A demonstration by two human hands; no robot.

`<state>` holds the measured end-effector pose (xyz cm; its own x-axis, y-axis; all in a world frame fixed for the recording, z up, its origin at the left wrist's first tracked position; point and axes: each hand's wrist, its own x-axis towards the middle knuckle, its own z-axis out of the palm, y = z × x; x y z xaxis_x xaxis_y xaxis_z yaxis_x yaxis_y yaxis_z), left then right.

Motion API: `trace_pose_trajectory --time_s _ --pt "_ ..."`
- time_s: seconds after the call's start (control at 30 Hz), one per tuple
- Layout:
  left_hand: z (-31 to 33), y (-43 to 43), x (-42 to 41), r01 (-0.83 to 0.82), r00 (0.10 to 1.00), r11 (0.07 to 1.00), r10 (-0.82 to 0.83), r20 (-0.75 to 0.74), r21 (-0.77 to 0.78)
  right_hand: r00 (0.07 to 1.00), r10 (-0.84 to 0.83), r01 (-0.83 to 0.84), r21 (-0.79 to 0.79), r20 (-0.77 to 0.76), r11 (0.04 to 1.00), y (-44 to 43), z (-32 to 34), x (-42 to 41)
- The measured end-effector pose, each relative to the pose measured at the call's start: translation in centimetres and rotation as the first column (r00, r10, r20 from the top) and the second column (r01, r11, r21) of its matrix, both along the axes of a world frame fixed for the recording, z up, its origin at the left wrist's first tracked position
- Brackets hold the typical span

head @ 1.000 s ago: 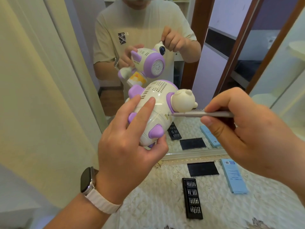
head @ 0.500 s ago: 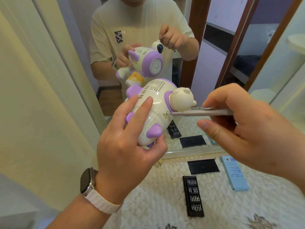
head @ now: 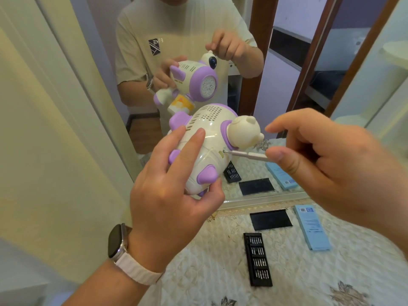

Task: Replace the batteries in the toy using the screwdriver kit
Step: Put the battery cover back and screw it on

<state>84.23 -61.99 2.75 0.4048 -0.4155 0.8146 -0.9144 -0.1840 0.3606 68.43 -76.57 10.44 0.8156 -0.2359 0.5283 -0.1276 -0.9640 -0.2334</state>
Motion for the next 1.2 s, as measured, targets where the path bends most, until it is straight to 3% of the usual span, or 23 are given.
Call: trace_pose_trajectory --time_s 0.57,0.93,1.1,1.2 --pt "-0.4 0.2 0.0 0.013 1.000 1.000 -0.013 0.000 0.023 0.993 0.093 -0.082 0.153 -0.068 0.985 0.1 0.3 0.4" --pt "-0.9 0.1 -0.2 0.017 0.999 0.998 -0.019 0.026 0.055 0.993 -0.017 0.013 -0.030 -0.118 0.999 0.7 1.0 1.0" --pt "-0.8 0.3 0.0 0.011 1.000 0.999 -0.010 -0.005 0.048 0.971 0.011 0.022 0.132 -0.240 0.991 1.0 1.2 0.8" --pt "-0.8 0.4 0.0 0.005 1.000 0.999 -0.004 -0.014 0.043 0.971 0.010 0.018 0.116 -0.238 0.993 0.8 1.2 0.5"
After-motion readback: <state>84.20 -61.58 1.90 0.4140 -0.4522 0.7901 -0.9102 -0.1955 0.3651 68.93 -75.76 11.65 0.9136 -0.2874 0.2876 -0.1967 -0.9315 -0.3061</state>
